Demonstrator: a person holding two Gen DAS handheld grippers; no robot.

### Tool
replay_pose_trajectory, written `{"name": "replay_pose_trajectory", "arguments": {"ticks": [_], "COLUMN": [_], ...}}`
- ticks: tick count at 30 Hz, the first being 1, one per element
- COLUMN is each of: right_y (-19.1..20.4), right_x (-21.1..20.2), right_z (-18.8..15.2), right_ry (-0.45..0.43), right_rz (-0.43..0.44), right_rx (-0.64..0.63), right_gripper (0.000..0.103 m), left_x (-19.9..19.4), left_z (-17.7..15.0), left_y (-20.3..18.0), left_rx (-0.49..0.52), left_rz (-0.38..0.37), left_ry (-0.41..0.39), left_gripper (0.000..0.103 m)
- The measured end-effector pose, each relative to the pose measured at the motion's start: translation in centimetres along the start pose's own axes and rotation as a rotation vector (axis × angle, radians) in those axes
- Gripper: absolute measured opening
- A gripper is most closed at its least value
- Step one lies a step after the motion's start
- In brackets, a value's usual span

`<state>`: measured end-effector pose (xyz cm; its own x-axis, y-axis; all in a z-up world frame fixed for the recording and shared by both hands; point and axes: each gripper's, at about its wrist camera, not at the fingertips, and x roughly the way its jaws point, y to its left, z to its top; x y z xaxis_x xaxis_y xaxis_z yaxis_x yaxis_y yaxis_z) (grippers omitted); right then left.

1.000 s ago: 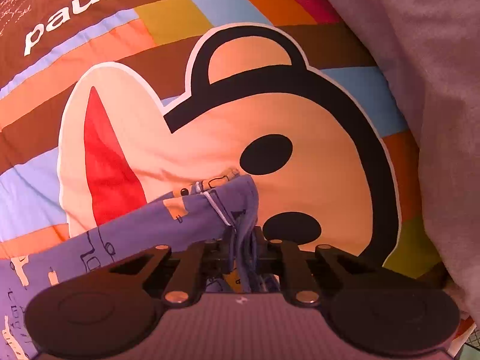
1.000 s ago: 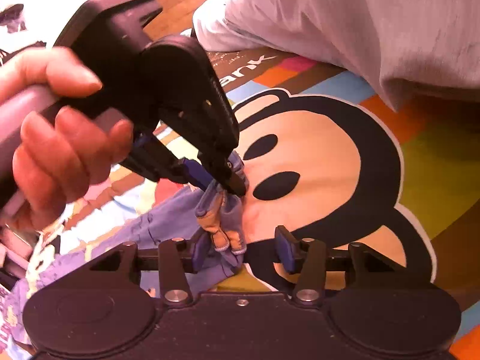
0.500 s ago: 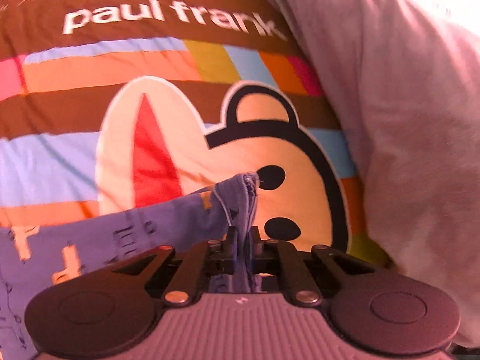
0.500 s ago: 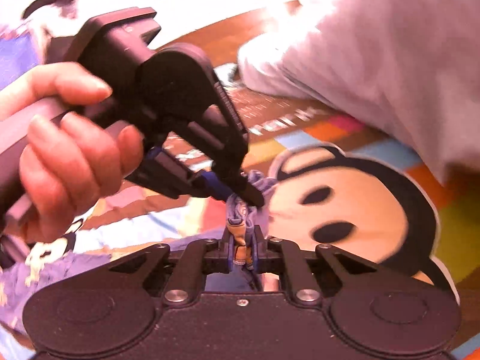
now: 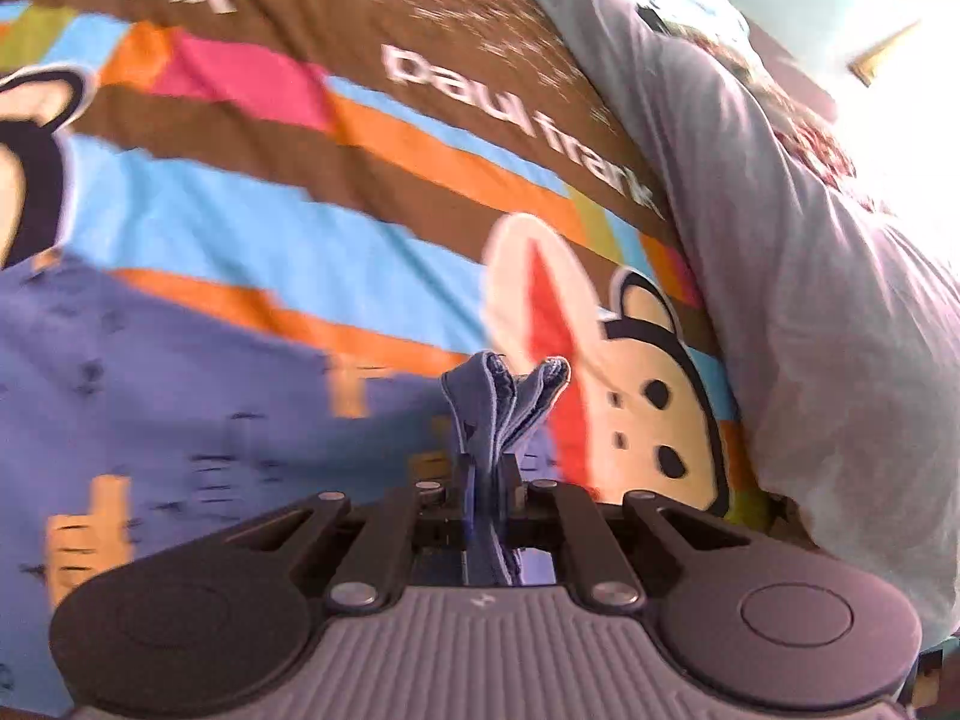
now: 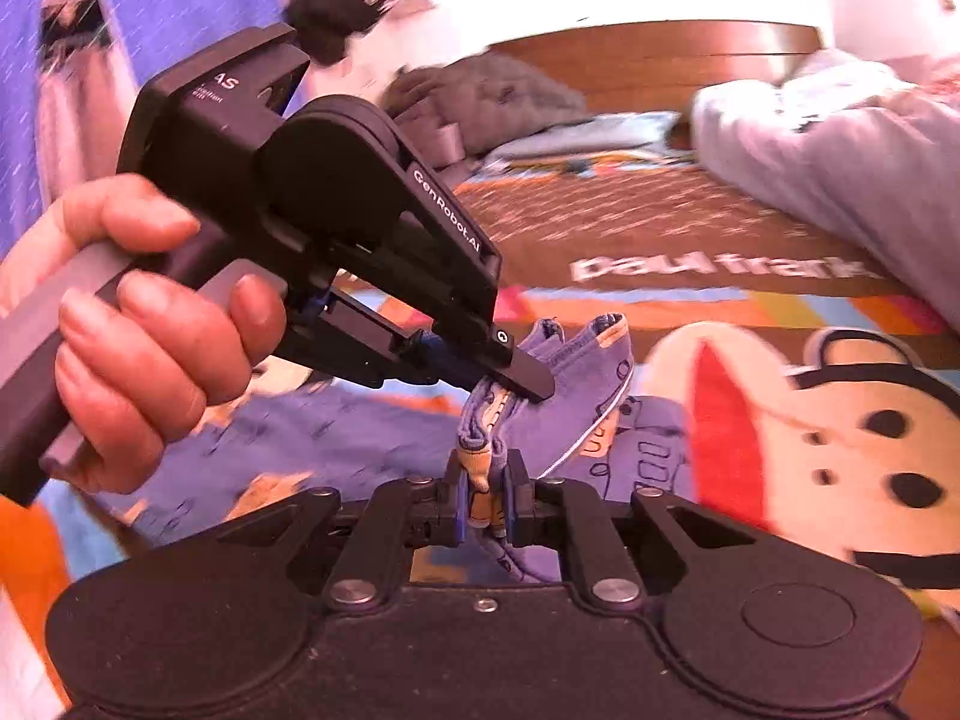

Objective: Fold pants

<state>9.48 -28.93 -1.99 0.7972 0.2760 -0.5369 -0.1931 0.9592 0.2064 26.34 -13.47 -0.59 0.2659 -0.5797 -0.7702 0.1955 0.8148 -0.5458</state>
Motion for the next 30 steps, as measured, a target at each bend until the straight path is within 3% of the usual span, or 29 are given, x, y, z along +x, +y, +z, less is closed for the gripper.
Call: {"name": "replay_pose_trajectory", "arguments": {"ticks": [6, 7, 9, 11, 14, 22, 24, 27, 30], "right_y": [3.1, 3.1, 2.9, 2.9, 3.2, 3.8, 4.0, 4.6, 5.0], "right_x": [3.3, 3.6, 4.1, 4.2, 4.2, 4.0, 4.2, 4.5, 4.5], "right_z": [-1.3, -1.3, -1.2, -1.2, -1.5, -1.8, -1.9, -2.1, -2.4], "right_ry": [0.091, 0.105, 0.122, 0.132, 0.137, 0.134, 0.146, 0.16, 0.157], "right_rz": [0.018, 0.022, 0.04, 0.048, 0.059, 0.054, 0.061, 0.053, 0.03], "right_rx": [-0.118, -0.119, -0.111, -0.113, -0.132, -0.163, -0.187, -0.232, -0.262], "right_gripper": [0.012, 0.013, 0.02, 0.023, 0.033, 0.049, 0.049, 0.047, 0.041], "left_x": [0.6, 0.6, 0.6, 0.5, 0.6, 1.7, 1.8, 2.2, 2.3], "left_z": [-1.3, -1.5, -1.6, -1.6, -1.6, -1.2, -1.2, -1.0, -0.9], "left_y": [4.8, 5.3, 6.2, 7.2, 8.2, 8.1, 7.8, 7.6, 7.6], "left_rx": [0.027, 0.03, 0.022, -0.006, -0.044, -0.1, -0.107, -0.14, -0.173], "left_rz": [-0.017, -0.022, -0.033, -0.061, -0.095, -0.064, -0.01, 0.021, 0.027], "left_ry": [-0.039, -0.052, -0.078, -0.095, -0.094, -0.067, -0.049, -0.021, -0.014], "left_gripper": [0.012, 0.015, 0.044, 0.052, 0.054, 0.052, 0.034, 0.021, 0.016]}}
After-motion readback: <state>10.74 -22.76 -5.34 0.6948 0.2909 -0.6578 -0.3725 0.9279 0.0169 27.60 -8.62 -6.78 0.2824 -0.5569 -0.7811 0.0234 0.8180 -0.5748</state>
